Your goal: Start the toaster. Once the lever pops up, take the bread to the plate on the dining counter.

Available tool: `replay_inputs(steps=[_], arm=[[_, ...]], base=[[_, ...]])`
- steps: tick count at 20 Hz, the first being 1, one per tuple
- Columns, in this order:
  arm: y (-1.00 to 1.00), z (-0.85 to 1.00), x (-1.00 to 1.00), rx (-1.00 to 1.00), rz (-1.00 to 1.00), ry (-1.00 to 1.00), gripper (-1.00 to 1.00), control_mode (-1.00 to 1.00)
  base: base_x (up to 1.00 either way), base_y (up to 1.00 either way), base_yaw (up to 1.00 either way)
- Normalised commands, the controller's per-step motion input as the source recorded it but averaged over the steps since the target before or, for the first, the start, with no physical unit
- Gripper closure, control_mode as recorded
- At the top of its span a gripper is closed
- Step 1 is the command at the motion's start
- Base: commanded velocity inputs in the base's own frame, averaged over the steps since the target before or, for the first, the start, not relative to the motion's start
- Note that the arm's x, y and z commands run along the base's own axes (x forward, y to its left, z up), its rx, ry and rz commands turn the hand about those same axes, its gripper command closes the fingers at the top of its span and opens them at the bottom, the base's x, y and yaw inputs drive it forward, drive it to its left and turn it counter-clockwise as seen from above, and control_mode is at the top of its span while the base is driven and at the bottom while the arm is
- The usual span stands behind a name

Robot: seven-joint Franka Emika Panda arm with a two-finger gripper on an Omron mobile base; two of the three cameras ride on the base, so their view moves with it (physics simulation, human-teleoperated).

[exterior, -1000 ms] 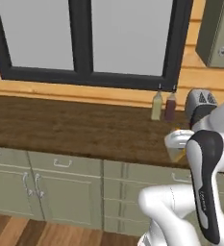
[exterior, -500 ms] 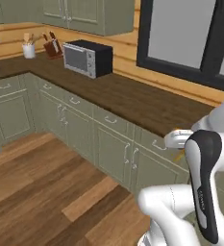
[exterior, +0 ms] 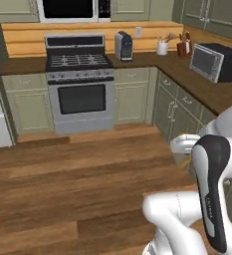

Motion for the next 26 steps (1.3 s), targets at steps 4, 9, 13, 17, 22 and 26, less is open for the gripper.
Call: replay_inputs(steps=[4,9,13,17,22,26], arm=[[0.0,0.0,0.0,0.0,0.0,0.0,1.0,1.0],[0.0,0.0,0.0,0.0,0.0,0.0,1.0,1.0],[0.0,0.0,0.0,0.0,0.0,0.0,1.0,1.0],[0.0,0.0,0.0,0.0,0.0,0.0,1.0,1.0],[0.0,0.0,0.0,0.0,0.0,0.0,1.0,1.0],[0.0,0.0,0.0,0.0,0.0,0.0,1.0,1.0]], base=[[-0.15,0.31,0.82],[-0.05,0.3,0.77],[0.04,0.37,0.7],[0.52,0.32,0.61],[0.72,0.26,0.58],[0.63,0.06,0.59]])
